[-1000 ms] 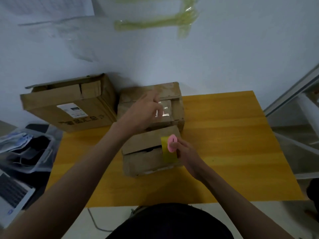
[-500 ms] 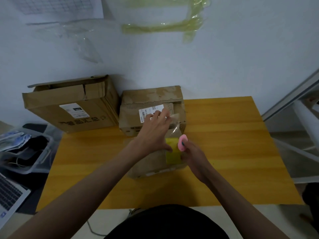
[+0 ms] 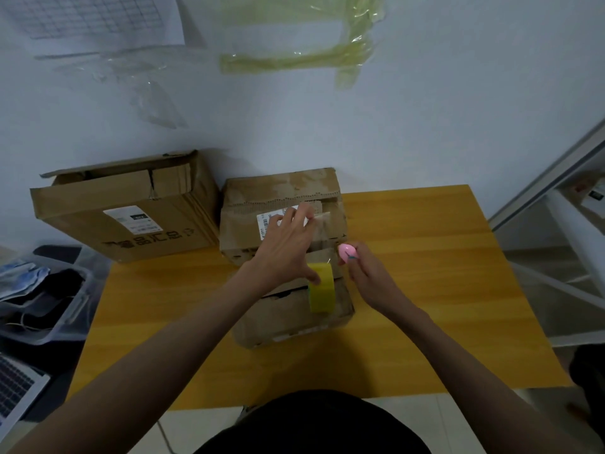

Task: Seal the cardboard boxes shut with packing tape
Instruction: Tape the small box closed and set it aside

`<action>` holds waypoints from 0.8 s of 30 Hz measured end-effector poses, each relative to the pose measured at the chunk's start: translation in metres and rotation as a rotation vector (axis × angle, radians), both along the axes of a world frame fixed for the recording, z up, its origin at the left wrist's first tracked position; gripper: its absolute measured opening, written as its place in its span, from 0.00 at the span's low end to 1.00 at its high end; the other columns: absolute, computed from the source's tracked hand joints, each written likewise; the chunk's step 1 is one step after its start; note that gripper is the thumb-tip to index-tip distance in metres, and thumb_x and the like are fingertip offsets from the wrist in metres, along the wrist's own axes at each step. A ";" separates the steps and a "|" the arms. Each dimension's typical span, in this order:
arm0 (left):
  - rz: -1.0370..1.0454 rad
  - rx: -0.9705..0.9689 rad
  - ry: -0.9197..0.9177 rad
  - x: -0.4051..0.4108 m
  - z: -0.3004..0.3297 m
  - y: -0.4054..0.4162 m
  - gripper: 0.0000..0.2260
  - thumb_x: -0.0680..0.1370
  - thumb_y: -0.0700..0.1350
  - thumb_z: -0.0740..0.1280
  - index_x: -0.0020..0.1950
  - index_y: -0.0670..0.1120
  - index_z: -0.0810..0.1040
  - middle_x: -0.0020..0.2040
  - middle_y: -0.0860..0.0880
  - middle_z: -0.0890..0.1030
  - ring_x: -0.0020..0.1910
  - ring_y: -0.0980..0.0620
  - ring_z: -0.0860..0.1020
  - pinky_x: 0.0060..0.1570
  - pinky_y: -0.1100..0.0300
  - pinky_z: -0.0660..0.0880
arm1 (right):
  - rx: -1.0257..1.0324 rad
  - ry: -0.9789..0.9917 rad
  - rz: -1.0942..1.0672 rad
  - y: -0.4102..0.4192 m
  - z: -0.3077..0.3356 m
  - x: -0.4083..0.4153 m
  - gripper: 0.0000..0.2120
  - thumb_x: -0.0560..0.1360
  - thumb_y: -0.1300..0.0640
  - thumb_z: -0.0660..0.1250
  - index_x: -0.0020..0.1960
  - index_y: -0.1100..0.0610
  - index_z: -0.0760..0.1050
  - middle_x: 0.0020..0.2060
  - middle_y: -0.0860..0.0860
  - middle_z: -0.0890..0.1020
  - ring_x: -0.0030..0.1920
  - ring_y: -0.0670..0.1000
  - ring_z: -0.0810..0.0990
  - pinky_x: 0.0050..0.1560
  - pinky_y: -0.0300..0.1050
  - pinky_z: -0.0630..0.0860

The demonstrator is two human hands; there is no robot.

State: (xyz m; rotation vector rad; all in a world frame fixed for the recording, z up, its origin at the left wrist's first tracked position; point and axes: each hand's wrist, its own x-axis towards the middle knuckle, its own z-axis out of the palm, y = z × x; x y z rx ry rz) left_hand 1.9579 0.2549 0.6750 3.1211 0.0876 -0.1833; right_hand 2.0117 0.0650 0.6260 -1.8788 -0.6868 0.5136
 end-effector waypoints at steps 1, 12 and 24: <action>-0.001 0.002 0.003 0.000 0.000 0.000 0.51 0.61 0.72 0.76 0.75 0.47 0.64 0.72 0.47 0.59 0.71 0.45 0.62 0.69 0.46 0.65 | -0.043 -0.107 0.058 0.003 -0.001 0.003 0.09 0.86 0.58 0.54 0.54 0.57 0.72 0.43 0.48 0.75 0.39 0.39 0.72 0.39 0.33 0.66; 0.014 -0.028 0.013 0.009 -0.007 0.004 0.53 0.59 0.72 0.77 0.76 0.47 0.64 0.72 0.47 0.59 0.70 0.46 0.62 0.70 0.44 0.65 | -0.309 -0.637 0.301 0.032 0.004 0.016 0.08 0.80 0.57 0.66 0.58 0.59 0.75 0.51 0.54 0.80 0.45 0.54 0.79 0.39 0.43 0.69; 0.006 -0.035 0.030 0.014 -0.014 0.007 0.54 0.60 0.72 0.76 0.77 0.46 0.61 0.73 0.46 0.58 0.72 0.44 0.60 0.73 0.44 0.62 | -0.273 -0.628 0.274 0.027 0.007 0.025 0.09 0.80 0.59 0.65 0.59 0.61 0.76 0.50 0.56 0.80 0.45 0.56 0.79 0.38 0.47 0.73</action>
